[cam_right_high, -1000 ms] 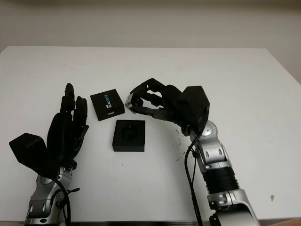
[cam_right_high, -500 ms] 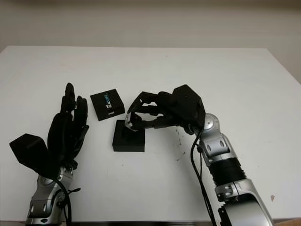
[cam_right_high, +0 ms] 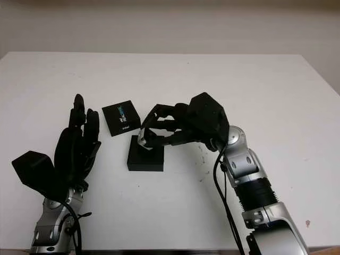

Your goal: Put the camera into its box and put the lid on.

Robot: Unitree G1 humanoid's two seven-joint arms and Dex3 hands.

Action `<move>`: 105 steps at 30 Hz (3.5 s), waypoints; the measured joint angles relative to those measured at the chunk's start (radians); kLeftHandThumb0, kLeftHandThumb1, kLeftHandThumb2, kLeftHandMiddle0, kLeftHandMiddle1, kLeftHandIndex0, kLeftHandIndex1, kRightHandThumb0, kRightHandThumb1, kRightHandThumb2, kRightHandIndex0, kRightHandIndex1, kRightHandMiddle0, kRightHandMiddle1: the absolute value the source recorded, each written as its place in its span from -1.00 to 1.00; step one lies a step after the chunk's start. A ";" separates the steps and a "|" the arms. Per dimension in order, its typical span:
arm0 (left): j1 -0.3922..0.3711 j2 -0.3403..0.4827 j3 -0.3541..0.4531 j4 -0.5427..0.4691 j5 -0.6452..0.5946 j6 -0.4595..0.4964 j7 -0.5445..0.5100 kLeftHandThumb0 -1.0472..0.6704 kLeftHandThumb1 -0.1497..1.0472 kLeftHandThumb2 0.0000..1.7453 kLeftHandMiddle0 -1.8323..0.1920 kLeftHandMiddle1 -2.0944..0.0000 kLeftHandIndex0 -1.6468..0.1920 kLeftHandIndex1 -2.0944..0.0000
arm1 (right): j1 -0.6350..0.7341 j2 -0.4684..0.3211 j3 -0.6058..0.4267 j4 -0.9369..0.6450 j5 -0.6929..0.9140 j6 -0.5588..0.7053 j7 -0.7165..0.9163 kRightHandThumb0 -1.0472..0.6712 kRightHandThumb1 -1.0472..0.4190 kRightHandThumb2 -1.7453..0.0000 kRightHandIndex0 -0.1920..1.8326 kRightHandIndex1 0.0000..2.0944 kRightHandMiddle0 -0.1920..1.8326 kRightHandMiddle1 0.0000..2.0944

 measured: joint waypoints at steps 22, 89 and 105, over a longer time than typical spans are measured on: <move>0.001 0.000 0.000 0.000 0.000 -0.002 0.000 -0.58 1.00 -0.51 1.00 1.00 1.00 1.00 | 0.010 -0.004 0.014 0.022 -0.053 -0.058 -0.013 -0.26 -0.85 0.94 -0.47 -0.88 -0.52 0.65; 0.041 -0.011 -0.019 -0.052 0.000 0.001 -0.006 -0.63 1.00 -0.52 1.00 1.00 1.00 1.00 | 0.178 -0.084 0.042 -0.034 -0.158 -0.373 -0.087 -0.56 -0.86 0.93 -0.85 -0.98 -0.86 -0.79; 0.041 -0.006 -0.017 -0.051 -0.004 0.001 -0.007 -0.62 1.00 -0.53 1.00 1.00 1.00 1.00 | 0.064 -0.027 -0.057 0.012 -0.100 -0.445 -0.241 -0.63 -0.87 0.95 -0.95 -0.98 -0.95 -0.91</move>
